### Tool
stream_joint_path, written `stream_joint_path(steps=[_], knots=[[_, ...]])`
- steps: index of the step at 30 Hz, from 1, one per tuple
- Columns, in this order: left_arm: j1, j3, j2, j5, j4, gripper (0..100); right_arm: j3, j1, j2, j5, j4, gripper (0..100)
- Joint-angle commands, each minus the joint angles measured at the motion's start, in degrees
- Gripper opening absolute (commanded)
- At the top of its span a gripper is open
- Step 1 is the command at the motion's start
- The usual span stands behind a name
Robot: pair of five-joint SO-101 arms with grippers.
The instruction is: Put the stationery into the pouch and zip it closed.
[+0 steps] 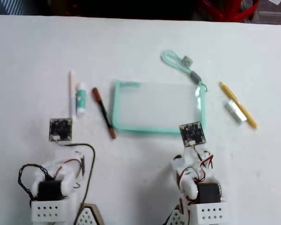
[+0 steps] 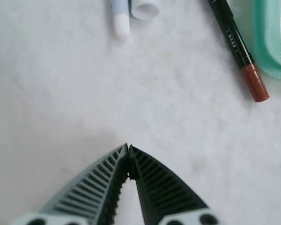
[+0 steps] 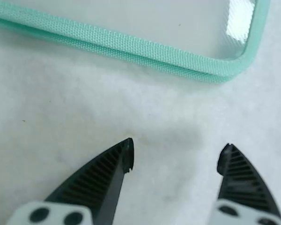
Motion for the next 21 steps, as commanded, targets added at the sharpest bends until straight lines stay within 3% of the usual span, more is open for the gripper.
stream_joint_path(steps=[1,21], knots=[[-0.48,-0.26,-0.31,0.44,0.00,3,0.26,-0.40,-0.57,-0.18,0.31,29.1],[1.36,-0.26,-0.31,0.35,0.00,3,0.26,-0.40,-0.57,-0.18,0.31,29.1]])
